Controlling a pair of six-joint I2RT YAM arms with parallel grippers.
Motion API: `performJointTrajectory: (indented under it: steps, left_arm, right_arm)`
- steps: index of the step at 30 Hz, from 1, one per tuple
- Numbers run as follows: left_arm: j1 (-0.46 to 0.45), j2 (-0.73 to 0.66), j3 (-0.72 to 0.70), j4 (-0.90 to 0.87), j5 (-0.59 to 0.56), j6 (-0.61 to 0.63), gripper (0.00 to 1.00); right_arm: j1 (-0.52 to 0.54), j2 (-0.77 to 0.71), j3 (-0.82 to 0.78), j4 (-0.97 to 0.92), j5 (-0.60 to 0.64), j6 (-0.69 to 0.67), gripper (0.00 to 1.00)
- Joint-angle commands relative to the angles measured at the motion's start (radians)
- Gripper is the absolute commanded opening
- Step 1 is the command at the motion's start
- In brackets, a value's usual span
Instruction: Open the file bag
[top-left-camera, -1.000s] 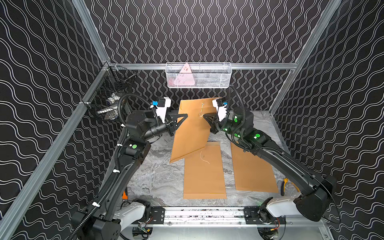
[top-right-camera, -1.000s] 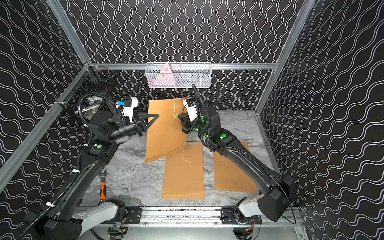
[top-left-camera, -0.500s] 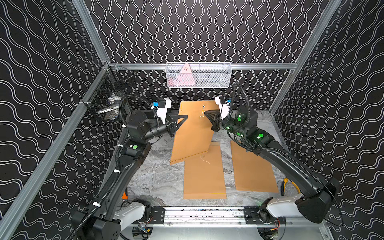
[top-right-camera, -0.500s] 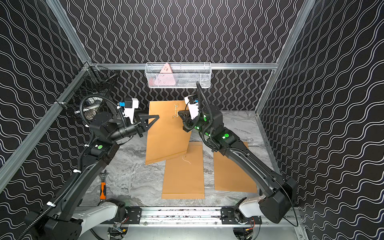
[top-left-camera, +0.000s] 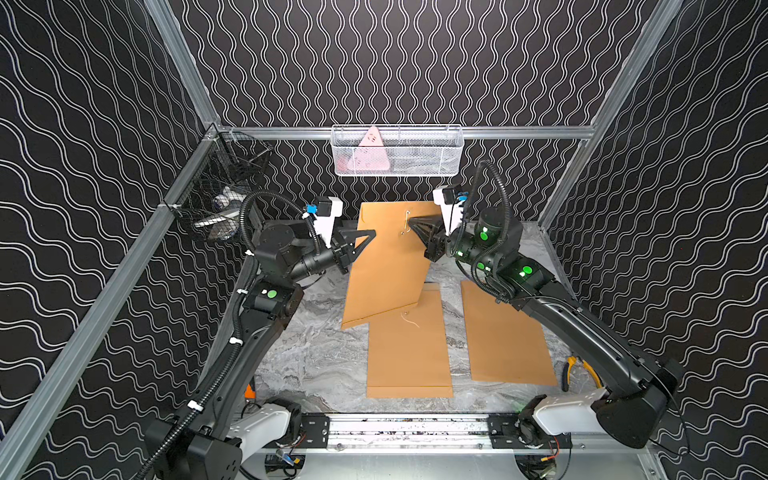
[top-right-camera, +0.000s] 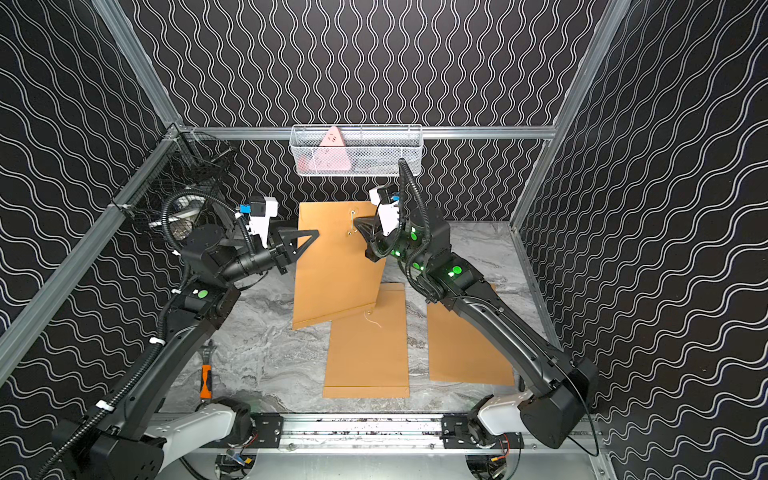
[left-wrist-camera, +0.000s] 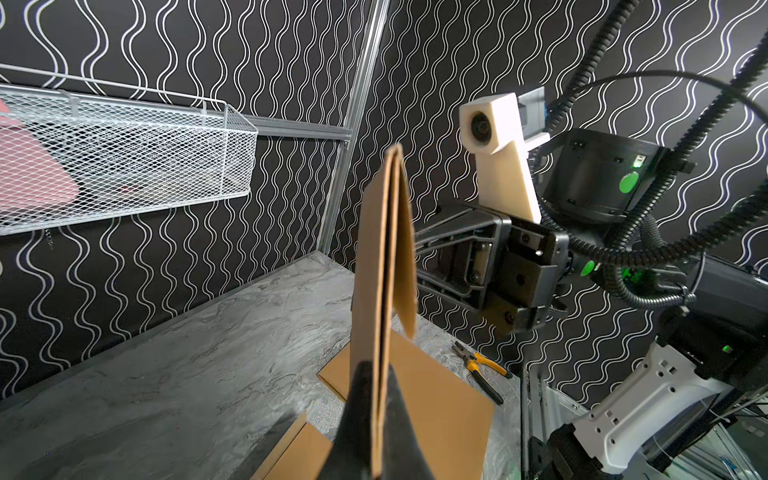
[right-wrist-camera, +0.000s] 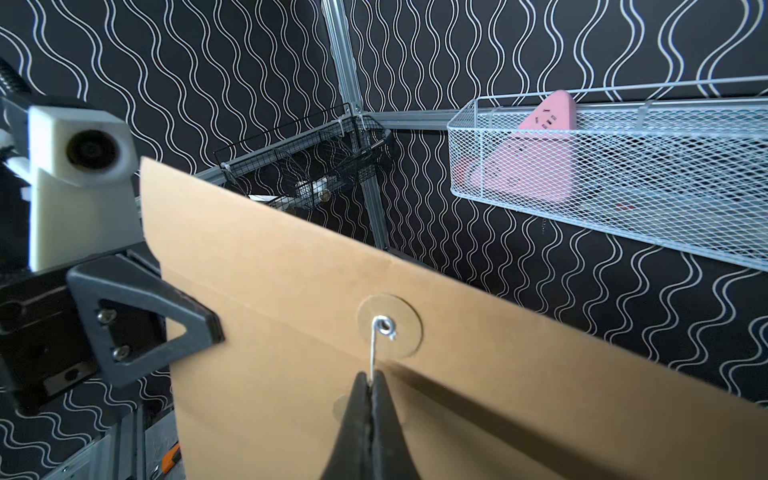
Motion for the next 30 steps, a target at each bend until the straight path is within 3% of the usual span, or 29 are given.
performJointTrajectory:
  steps: [1,30]
  left_arm:
    - [0.0,0.002,-0.004,0.052,0.003,-0.014,0.0]
    - [0.0,0.003,-0.053,0.127,0.017,-0.059,0.0]
  right_arm:
    - [0.001,0.004,0.011,0.021,-0.013,-0.007,0.0]
    - [0.041,0.111,0.157,-0.026,-0.131,-0.004,0.0]
